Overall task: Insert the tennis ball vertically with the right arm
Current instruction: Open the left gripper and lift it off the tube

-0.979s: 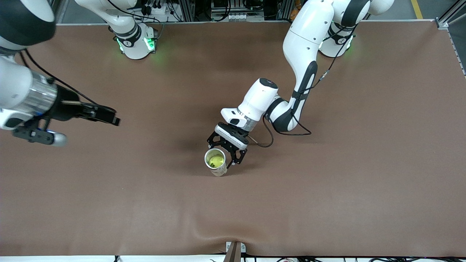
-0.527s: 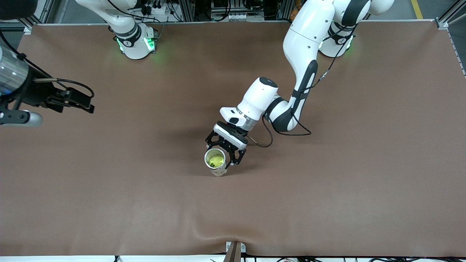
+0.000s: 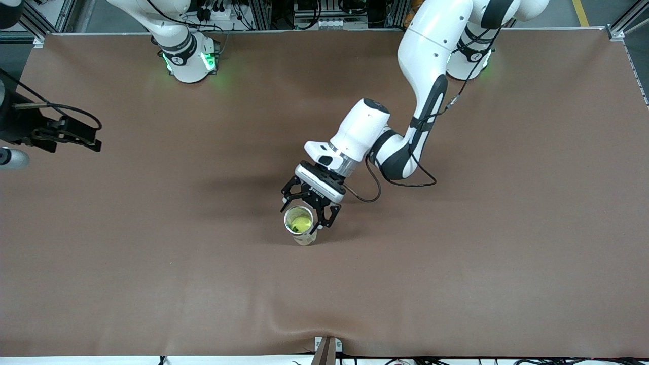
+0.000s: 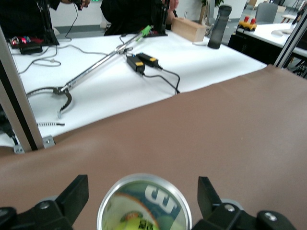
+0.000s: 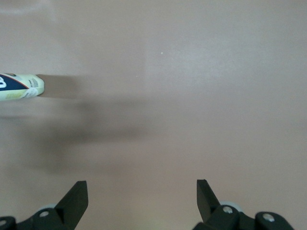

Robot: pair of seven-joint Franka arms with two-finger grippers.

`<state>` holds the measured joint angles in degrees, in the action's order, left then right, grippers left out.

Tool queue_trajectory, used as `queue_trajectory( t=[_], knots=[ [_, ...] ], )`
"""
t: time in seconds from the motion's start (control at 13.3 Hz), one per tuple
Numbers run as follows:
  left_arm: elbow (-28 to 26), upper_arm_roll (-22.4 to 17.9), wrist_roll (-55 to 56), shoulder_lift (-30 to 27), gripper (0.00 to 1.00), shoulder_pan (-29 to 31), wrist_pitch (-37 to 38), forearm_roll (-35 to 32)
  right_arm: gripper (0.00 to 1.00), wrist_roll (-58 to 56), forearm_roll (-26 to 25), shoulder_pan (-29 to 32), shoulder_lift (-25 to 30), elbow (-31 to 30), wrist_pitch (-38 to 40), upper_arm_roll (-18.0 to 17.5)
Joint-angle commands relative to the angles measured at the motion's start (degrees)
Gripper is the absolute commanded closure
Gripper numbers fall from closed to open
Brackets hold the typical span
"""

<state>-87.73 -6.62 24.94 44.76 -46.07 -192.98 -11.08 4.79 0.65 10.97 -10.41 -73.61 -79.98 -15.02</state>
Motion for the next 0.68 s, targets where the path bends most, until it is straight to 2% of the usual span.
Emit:
queue_trajectory(
  t=[0.0, 0.23, 0.38, 0.53, 0.6],
  knots=[
    [-3.2, -0.4, 0.6, -7.0, 0.00, -0.2, 8.1, 0.4, 0.00, -1.5, -0.9, 1.8, 2.2, -2.8, -1.0, -0.8],
    [-2.6, -0.1, 0.3, -16.3, 0.00, 0.1, 29.7, 0.5, 0.00, -2.6, -1.0, 1.7, 2.3, -3.5, -2.6, -0.8],
    [-2.6, -0.1, 0.0, -21.4, 0.00, 1.1, 41.6, 0.6, 0.00, -5.7, -1.1, 1.3, 5.2, -8.8, -6.9, 0.1],
    [-1.9, -0.1, -0.8, -25.9, 0.00, 3.2, 52.8, 2.7, 0.00, -5.9, -1.0, -1.2, 7.8, -13.6, -9.4, 3.5],
    [-1.4, -0.1, -2.2, -27.9, 0.00, 4.1, 57.8, 4.6, 0.00, -5.9, -1.0, -5.2, 8.1, -14.0, -9.3, 7.9]
  ],
)
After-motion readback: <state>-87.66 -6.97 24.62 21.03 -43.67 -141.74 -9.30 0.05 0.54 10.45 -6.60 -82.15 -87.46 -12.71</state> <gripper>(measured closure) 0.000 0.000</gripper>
